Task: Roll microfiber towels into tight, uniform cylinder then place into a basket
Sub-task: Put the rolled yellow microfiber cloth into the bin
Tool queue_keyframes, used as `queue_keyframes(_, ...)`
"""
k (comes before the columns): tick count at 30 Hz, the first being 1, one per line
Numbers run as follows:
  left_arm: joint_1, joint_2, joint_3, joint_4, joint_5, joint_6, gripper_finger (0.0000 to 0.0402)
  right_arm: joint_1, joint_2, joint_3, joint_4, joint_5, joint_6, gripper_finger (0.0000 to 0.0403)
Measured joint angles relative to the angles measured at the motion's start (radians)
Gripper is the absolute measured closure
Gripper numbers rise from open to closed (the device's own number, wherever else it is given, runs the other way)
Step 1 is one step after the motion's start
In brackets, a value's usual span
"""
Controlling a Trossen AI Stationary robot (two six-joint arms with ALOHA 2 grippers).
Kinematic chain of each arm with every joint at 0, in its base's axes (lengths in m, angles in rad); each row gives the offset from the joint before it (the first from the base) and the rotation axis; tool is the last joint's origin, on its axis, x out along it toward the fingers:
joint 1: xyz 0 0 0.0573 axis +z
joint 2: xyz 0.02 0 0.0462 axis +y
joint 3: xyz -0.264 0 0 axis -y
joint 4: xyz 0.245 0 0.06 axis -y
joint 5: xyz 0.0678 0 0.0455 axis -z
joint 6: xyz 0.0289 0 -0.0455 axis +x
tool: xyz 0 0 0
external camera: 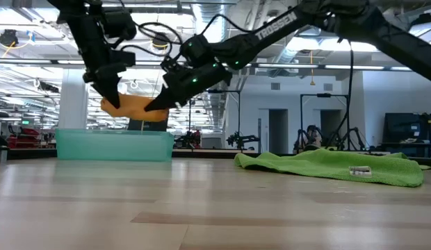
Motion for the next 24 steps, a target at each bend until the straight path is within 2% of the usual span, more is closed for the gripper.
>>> queue_keyframes(6,0.065,0.032,0.0,-0.026,0.002,0.013,0.0377,0.0,0.071,0.094,-0.019,0.003,0.007,0.037)
queue_keyframes(24,0.083,0.219,0.002,-0.01,0.093,-0.024,0.0368,0.005,0.094,0.097,-0.089,0.019,0.008,0.037)
